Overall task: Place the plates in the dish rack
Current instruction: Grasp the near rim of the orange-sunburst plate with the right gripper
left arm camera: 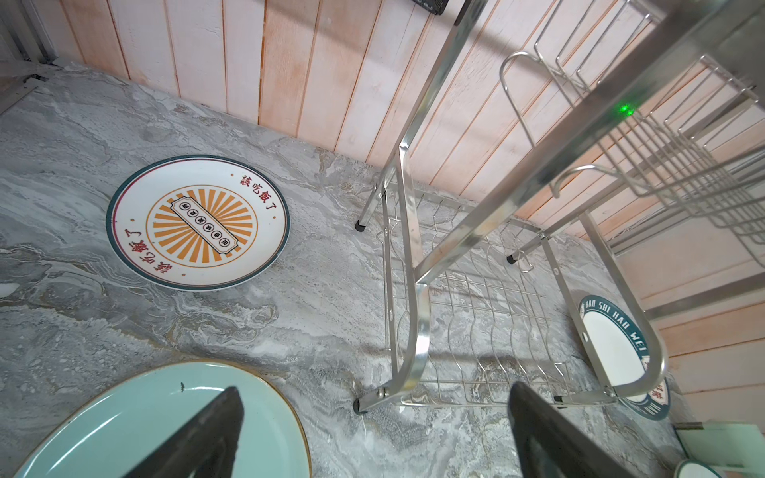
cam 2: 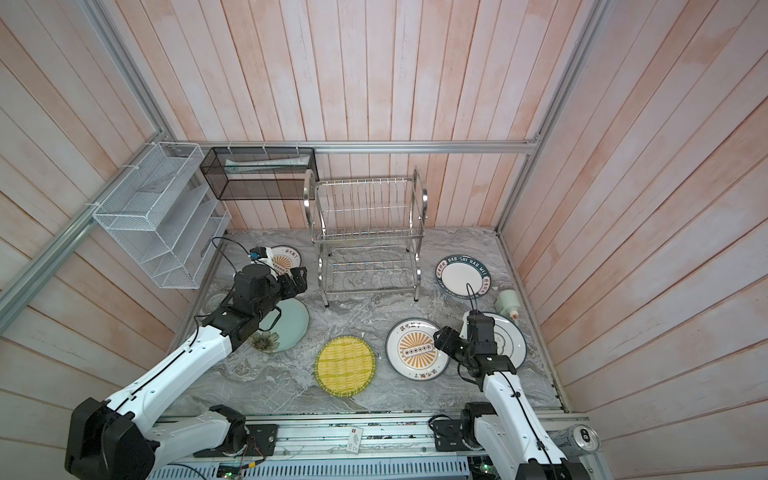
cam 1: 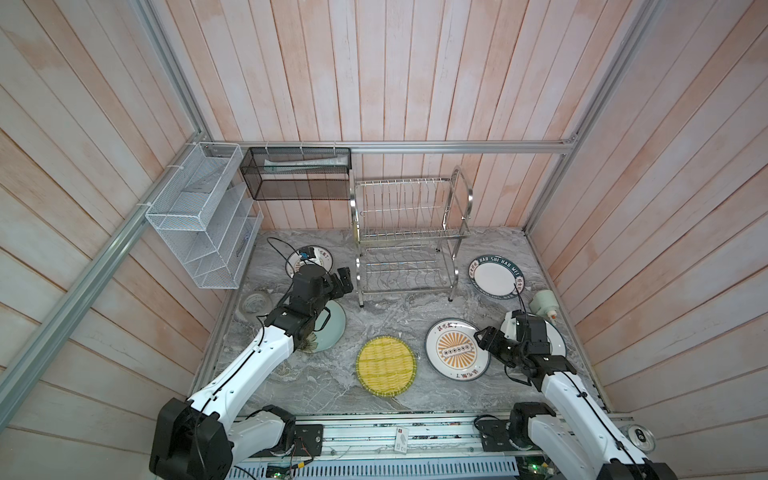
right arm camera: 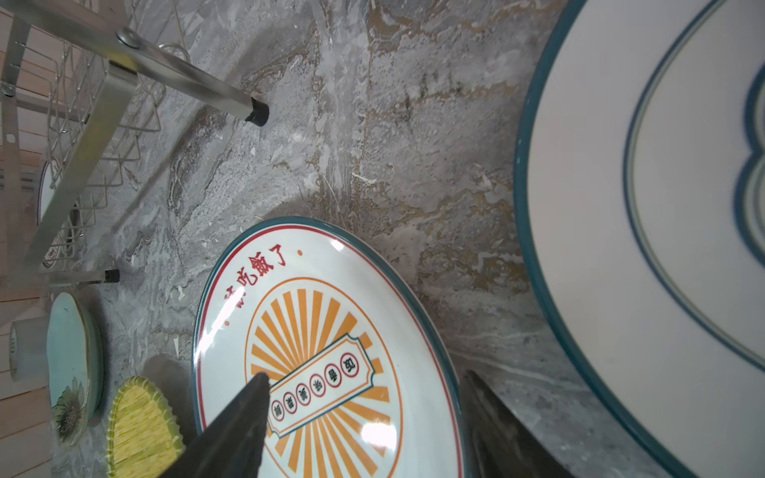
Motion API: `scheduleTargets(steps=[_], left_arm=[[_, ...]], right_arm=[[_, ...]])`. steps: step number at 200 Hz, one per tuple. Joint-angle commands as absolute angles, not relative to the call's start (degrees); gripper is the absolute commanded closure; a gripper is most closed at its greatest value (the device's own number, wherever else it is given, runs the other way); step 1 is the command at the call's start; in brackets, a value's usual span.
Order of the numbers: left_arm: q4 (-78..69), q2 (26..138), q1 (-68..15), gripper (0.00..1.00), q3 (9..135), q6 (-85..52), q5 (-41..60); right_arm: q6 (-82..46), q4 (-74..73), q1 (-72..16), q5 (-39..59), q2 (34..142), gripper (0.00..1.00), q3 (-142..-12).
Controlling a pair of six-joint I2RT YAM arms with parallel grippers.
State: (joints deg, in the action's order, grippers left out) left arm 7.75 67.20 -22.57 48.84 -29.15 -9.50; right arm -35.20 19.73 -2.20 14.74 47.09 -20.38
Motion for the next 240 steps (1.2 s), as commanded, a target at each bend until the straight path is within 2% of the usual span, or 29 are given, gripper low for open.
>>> scheduleTargets(steps=[1,22,59,122,190,240], left_arm=[[7.85,67.39,-22.77,0.00,48.39,-28.24,-10.80],[8.93,67.50,-22.68,0.00,48.94,-28.96,-10.75],[9.27,67.31,-22.67,0.00,49.04,-29.09,-10.11],[10.10,67.45,-22.49,0.00,49.47,-29.52,-9.74],[10.67,68.62,-22.38,0.00,50.35,-29.97,-7.47],[11.77,68.76,-22.36,0.00,50.80,-29.80,-7.41]], right_arm=[[-36.73,21.62,-2.70,11.88,46.88,0.30,-19.79],[-36.84,21.80,-2.94,11.82,47.84,0.35,-19.89],[-36.83,21.53,-4.26,11.46,50.02,0.37,-20.03],[-36.48,19.92,-6.14,13.53,52.04,0.51,-19.69],[-38.39,16.48,-9.41,14.74,53.15,0.53,-17.61],[-39.10,14.02,-9.53,15.77,53.28,0.61,-15.61]])
